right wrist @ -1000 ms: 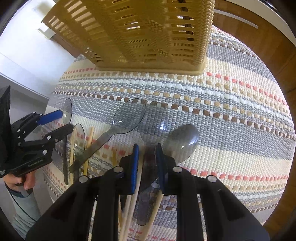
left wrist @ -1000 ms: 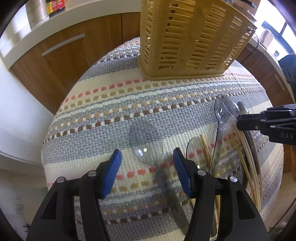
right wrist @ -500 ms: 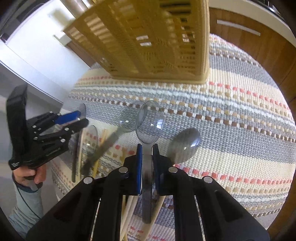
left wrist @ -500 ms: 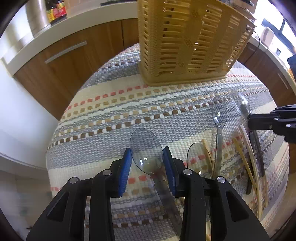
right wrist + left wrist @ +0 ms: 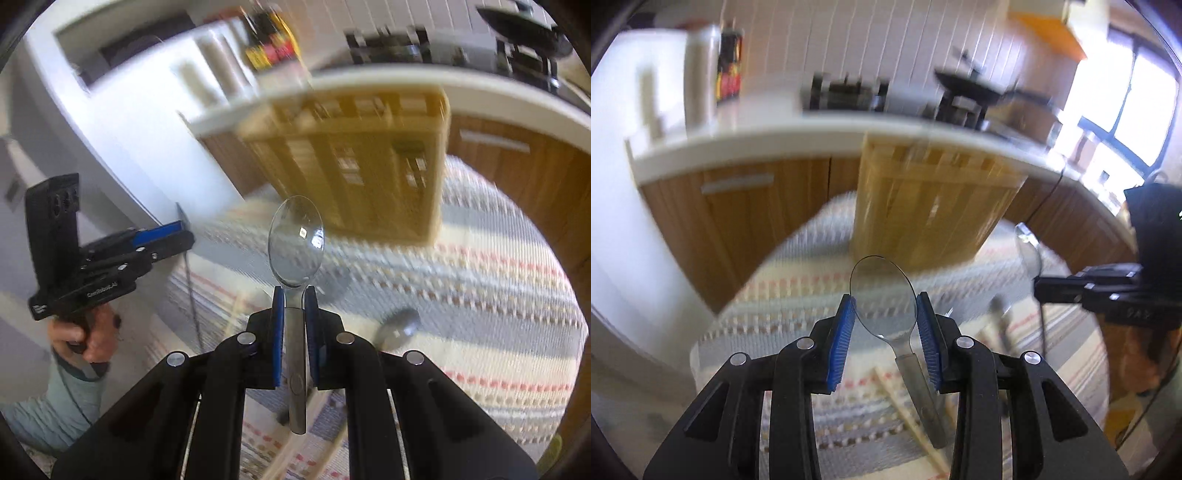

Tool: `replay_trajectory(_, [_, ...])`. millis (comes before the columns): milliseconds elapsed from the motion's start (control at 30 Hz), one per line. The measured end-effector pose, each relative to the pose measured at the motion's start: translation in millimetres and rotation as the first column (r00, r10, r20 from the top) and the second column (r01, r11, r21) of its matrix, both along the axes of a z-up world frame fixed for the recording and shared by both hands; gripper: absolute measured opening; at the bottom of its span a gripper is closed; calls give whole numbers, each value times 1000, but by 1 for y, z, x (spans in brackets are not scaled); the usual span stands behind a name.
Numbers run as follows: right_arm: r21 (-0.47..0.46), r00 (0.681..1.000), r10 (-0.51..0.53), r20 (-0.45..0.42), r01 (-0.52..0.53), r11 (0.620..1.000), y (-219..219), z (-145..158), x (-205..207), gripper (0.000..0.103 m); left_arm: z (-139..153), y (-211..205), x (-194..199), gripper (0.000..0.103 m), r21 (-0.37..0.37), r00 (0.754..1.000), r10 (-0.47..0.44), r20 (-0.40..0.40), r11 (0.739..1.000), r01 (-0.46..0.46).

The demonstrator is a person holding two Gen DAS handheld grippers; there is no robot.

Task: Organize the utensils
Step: 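Carry both clear spoons to the yellow caddy and release them inside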

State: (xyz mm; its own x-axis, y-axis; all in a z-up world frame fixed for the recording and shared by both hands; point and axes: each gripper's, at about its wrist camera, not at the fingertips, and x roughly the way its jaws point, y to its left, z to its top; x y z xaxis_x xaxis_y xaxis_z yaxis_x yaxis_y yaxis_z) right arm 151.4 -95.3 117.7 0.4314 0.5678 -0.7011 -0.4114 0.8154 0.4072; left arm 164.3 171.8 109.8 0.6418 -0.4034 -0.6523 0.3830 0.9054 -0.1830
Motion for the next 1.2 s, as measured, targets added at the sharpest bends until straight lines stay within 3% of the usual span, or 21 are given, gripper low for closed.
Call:
replay_trajectory(133, [65, 990, -14, 144, 4, 998, -7, 45, -4, 9, 52, -5, -2, 33, -70, 989, 17, 148, 997, -6])
replay_trajectory(233, [92, 961, -61, 270, 37, 995, -4, 84, -3, 9, 95, -12, 4, 33, -107, 967, 42, 253, 994, -15])
replay_trajectory(300, [93, 934, -99, 344, 71, 993, -7, 104, 3, 9, 122, -19, 9, 33, -102, 947, 66, 316, 994, -35])
replay_trajectory(433, [96, 847, -203, 491, 178, 979, -9, 133, 17, 9, 148, -34, 27, 33, -92, 902, 111, 416, 993, -80])
replay_trajectory(567, [82, 765, -276, 581, 282, 956, -12, 128, 37, 9, 147, -44, 42, 33, -64, 867, 148, 476, 989, -133])
replay_trajectory(633, [57, 740, -291, 606, 325, 944, -11, 117, 49, 9, 139, -51, 53, 33, -37, 855, 158, 493, 986, -161])
replay_trajectory(867, [67, 743, -325, 585, 355, 932, -9, 78, 89, 9, 107, -59, 85, 33, 24, 856, 155, 493, 981, -192])
replay_trajectory(1200, [52, 727, -323, 606, 369, 928, -10, 44, 103, 10, 76, -66, 98, 33, 54, 852, 143, 504, 979, -196])
